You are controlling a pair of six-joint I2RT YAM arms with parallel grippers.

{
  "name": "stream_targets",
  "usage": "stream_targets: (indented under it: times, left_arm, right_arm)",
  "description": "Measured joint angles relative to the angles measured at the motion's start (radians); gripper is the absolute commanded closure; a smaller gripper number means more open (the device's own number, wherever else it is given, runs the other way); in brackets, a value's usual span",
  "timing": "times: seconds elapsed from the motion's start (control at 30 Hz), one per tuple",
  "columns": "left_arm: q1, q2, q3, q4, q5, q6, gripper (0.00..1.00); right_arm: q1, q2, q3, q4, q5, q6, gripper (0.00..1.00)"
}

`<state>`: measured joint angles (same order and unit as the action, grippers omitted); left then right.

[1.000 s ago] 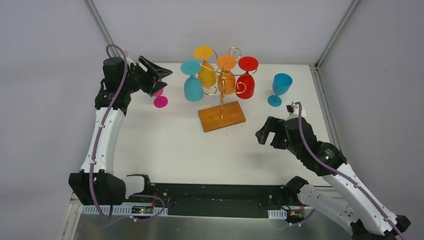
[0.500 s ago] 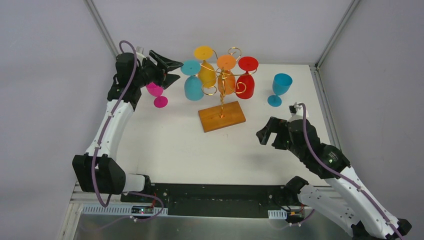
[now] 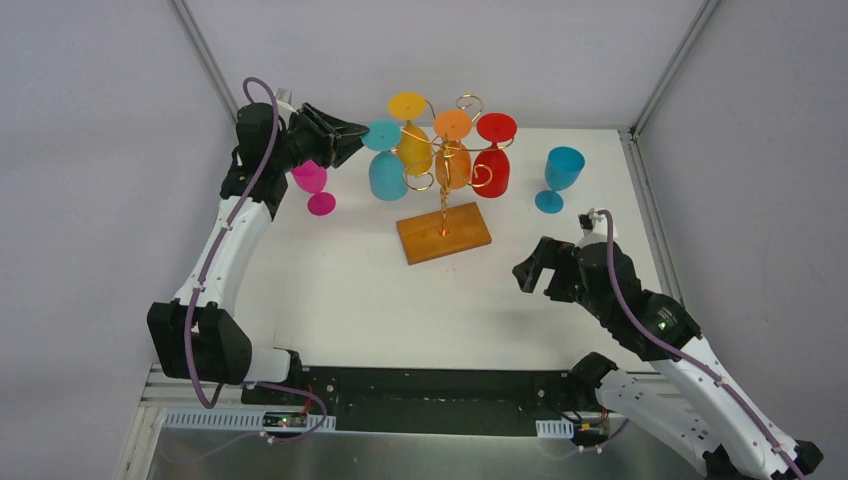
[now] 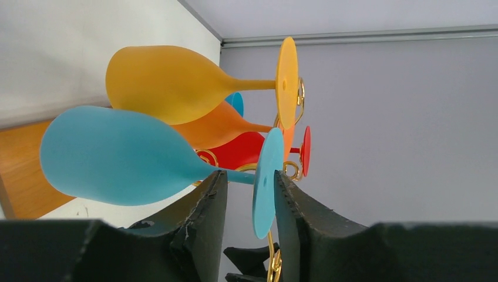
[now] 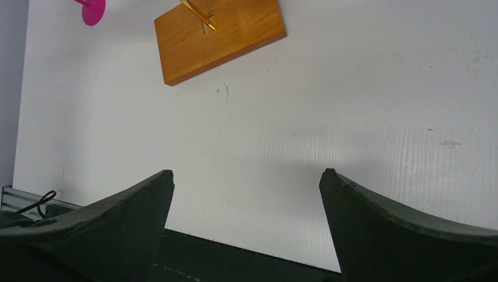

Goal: Take the wine glass off the wine glass rack
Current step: Pick up the wine glass from the wine rack.

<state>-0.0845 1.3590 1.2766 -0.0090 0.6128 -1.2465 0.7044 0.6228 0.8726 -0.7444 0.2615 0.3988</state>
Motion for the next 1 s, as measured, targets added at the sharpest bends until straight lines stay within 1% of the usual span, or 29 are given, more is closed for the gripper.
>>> stream_targets:
  times: [0.27, 0.33, 0.43, 0.6, 1.0]
  left_arm:
    - [-0.002, 0.014, 0.000, 0.031, 0.008, -0.011, 0.77]
    - [-0.002, 0.014, 0.000, 0.033, 0.008, -0.016, 0.81]
    - [-0.002, 0.014, 0.000, 0.039, 0.010, -0.022, 0.91]
    - [-0.002, 0.014, 0.000, 0.053, 0.016, -0.027, 1.00]
    - [-0.002, 0.015, 0.001, 0.057, 0.039, -0.027, 1.00]
  right_arm:
    - [0.000, 0.000, -0.001, 0.001, -0.008, 0.000, 0.01]
    - [0.000, 0.000, -0.003, 0.003, -0.009, 0.000, 0.01]
    - [0.000, 0.000, -0.003, 0.005, -0.009, 0.000, 0.01]
    - [0.000, 0.000, -0.003, 0.006, -0.010, 0.000, 0.01]
    - [0.000, 0.000, -0.003, 0.006, -0.016, 0.000, 0.01]
